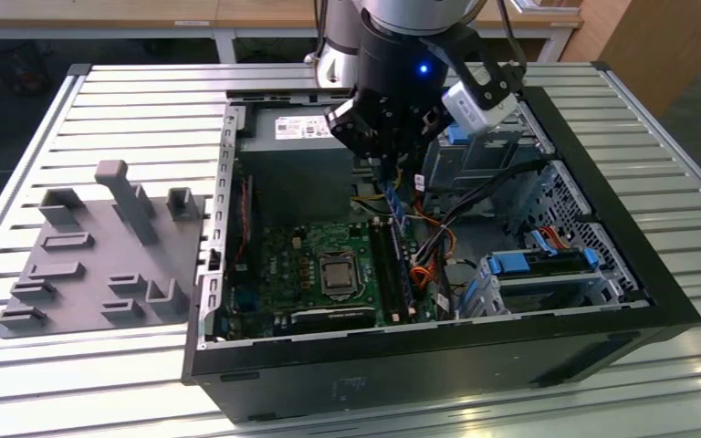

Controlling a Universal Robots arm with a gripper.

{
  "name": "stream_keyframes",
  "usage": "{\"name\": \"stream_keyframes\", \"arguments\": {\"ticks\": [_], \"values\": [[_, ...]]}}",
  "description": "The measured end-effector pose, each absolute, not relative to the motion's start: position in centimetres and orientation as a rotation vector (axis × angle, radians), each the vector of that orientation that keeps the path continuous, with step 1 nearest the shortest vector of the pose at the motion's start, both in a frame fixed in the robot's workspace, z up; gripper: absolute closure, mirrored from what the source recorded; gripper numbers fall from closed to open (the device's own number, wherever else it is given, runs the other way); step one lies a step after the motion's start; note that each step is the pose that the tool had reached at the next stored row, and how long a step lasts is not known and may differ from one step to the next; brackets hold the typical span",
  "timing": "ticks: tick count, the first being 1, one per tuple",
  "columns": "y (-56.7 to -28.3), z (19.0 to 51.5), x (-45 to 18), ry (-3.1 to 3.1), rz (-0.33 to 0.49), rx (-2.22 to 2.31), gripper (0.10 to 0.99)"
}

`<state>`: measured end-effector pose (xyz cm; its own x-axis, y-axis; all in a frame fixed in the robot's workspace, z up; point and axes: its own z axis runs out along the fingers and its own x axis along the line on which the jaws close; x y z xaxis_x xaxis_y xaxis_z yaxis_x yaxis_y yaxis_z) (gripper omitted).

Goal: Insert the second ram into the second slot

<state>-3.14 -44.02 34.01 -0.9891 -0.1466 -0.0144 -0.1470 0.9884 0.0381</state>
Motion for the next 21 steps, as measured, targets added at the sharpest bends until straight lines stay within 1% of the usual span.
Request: {"name": "stream_keyframes", "arguments": {"ticks": [15,21], "values": [[-44.02,33.54,-3.14,3.122,0.061,-0.223,0.953],[-44.03,33.29,-3.14,3.126,0.059,-0.122,0.953]]}}
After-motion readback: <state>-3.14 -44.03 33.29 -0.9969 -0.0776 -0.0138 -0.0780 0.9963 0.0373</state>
